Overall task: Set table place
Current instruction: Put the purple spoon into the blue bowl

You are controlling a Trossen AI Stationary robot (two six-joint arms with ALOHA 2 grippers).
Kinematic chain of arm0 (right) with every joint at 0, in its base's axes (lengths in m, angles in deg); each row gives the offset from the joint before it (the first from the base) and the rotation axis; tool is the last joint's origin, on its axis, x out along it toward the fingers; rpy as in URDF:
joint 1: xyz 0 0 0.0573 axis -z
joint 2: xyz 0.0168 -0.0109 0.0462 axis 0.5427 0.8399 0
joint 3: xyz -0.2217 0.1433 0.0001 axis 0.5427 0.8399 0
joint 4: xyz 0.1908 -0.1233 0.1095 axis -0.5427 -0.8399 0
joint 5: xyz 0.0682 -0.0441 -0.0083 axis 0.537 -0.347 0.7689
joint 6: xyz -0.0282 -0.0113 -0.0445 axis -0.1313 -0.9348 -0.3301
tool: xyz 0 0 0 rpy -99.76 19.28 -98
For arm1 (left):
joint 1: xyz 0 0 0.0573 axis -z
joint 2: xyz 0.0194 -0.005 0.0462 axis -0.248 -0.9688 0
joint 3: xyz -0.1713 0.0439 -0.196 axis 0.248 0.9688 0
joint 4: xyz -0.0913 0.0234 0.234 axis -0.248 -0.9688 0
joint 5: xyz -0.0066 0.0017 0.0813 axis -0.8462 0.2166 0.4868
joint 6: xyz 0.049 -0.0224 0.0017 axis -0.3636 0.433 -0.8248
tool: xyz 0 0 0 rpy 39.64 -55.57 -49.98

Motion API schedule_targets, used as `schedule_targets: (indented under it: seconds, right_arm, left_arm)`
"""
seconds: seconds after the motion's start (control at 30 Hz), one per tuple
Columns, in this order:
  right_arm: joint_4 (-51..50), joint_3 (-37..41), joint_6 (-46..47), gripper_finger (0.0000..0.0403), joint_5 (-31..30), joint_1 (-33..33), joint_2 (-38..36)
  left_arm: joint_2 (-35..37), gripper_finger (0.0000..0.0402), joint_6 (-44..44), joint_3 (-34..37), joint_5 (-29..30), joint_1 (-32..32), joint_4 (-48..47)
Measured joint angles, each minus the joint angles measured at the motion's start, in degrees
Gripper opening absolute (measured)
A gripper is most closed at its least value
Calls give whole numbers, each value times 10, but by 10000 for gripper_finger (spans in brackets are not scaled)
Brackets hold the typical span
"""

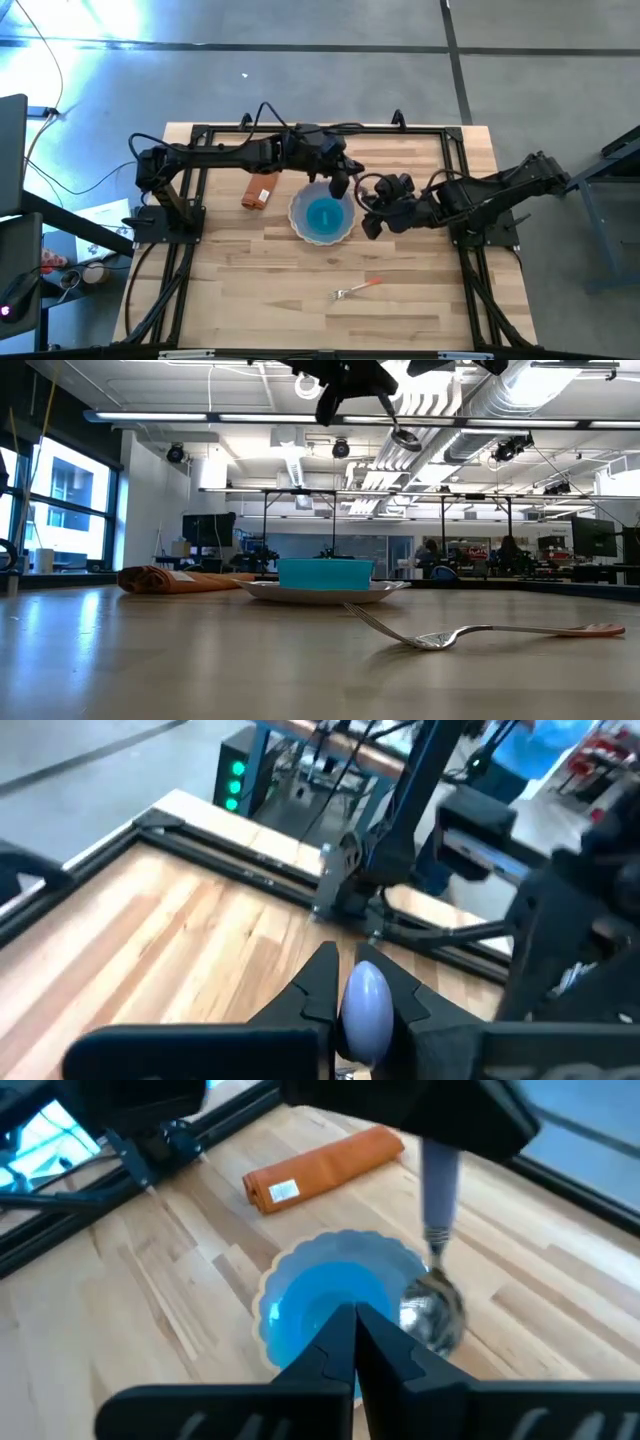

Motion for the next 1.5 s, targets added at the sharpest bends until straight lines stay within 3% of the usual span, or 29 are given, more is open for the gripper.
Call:
schedule_targets:
  seconds: [0.17, 0.37, 0.43, 0.6, 0.8, 0.97, 1.17, 1.37, 1.5]
  right_arm:
    - [-51, 0, 8, 2, 19, 0, -23]
    - [-118, 0, 39, 1, -10, 3, -64]
    - [-125, 0, 29, 0, -23, 3, -72]
    - [-127, 0, -4, 0, -42, 3, -75]
    - [-141, 0, -20, 0, -43, 3, -73]
    - [-147, 0, -27, 0, -43, 9, -73]
    - [-152, 0, -38, 0, -43, 25, -73]
    - [-154, 0, -38, 1, -43, 41, -73]
    - [-154, 0, -38, 1, -43, 41, -73]
  left_arm:
    - [22, 12, -18, 0, 40, 2, -77]
    - [79, 12, 2, 0, 150, 1, -250]
    - [95, 12, 19, 14, 178, 2, -268]
    - [160, 12, 94, 150, 169, 1, -138]
    - [231, 12, 237, 372, 179, 2, 105]
    - [239, 12, 333, 504, 211, 13, 269]
    - [239, 12, 358, 533, 292, 56, 274]
    - [218, 12, 352, 511, 305, 84, 245]
    - [190, 12, 410, 510, 310, 97, 235]
